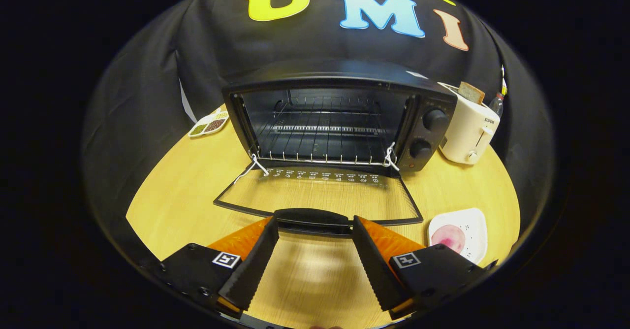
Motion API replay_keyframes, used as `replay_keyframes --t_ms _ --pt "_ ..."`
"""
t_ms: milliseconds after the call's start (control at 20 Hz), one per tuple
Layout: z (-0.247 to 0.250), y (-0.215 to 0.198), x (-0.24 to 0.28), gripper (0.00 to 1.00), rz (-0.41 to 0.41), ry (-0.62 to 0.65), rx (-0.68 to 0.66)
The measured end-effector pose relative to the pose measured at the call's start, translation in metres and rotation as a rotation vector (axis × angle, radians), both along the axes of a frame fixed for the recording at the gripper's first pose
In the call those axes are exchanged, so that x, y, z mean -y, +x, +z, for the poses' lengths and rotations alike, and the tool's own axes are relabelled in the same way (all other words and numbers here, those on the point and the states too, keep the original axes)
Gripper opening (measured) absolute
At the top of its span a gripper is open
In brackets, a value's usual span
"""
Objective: Open the toaster oven, put the food inside, and close the toaster oven door.
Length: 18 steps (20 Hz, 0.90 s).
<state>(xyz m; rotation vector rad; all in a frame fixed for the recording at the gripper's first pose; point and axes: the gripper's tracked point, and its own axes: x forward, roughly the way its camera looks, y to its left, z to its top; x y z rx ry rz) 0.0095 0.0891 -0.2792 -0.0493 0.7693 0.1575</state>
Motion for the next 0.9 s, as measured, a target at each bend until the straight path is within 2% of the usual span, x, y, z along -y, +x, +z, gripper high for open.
replay_keyframes --t_ms 200,450,650,900 --pt "-0.015 -0.021 0.012 0.96 0.023 -0.043 -0.011" --pt "-0.022 -0.054 0.038 0.97 -0.011 -0.024 -0.062" --pt "-0.016 -0.066 0.065 0.97 0.033 -0.023 -0.120" --pt "0.008 -0.065 0.131 0.96 -0.025 -0.056 -0.130"
